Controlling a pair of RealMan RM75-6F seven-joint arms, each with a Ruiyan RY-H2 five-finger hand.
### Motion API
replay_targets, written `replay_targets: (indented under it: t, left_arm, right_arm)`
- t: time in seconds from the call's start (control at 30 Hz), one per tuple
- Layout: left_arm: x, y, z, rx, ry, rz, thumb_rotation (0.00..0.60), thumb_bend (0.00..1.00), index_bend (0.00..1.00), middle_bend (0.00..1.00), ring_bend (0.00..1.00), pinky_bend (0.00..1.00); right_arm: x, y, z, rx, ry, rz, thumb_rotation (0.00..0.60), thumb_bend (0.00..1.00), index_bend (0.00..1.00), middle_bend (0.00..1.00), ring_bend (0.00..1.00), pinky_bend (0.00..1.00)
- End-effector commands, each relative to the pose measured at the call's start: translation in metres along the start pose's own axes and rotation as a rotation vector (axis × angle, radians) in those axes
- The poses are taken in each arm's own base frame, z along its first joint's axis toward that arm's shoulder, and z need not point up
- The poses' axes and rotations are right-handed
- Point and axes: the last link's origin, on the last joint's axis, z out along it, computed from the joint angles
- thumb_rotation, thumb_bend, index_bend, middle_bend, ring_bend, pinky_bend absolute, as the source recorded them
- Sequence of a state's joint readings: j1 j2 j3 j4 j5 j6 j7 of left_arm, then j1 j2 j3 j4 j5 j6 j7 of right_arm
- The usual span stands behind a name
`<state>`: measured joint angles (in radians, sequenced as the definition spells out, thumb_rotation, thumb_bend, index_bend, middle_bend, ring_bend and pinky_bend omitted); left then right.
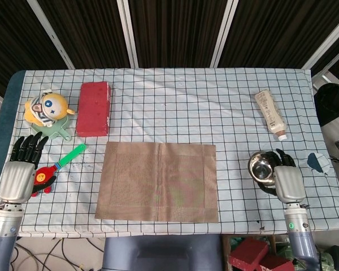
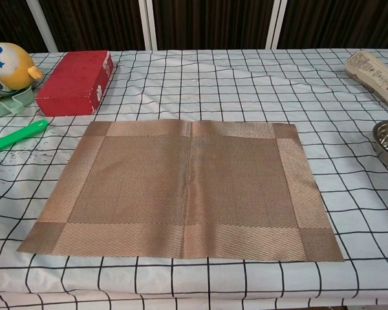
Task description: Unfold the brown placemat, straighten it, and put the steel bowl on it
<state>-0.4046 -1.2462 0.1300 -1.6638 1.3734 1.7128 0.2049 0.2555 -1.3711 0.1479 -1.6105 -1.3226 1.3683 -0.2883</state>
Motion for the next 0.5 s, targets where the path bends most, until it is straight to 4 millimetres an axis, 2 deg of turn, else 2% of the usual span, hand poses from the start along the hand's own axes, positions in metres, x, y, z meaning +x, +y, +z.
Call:
replay_targets:
  t: [0.03, 0.23, 0.5]
  left_arm:
    - [-0.004, -0.004, 0.0, -0.013, -0.003, 0.003, 0.6, 0.07, 0.03, 0.01, 0.0, 0.0]
    - [-0.008, -0.005, 0.001, -0.018, -0.03, -0.012, 0.6, 0.07, 0.03, 0.01, 0.0, 0.0]
    - [-0.008, -0.005, 0.002, -0.019, -0.028, -0.03, 0.6, 0.07, 0.03, 0.01, 0.0, 0.0]
  right_arm:
    - [-0.012, -0.008, -0.004, 0.005, -0.04, -0.027, 0.6, 0.08, 0.26, 0.21, 0.1, 0.16]
    - [-0.024, -0.011, 0.0, -0.009, -0.056, -0.074, 0.6, 0.1, 0.29, 0.21, 0.1, 0.16]
    - [-0.042, -0.003, 0.009, -0.067, -0.104, -0.146, 0.6, 0.12, 0.32, 0.21, 0.1, 0.16]
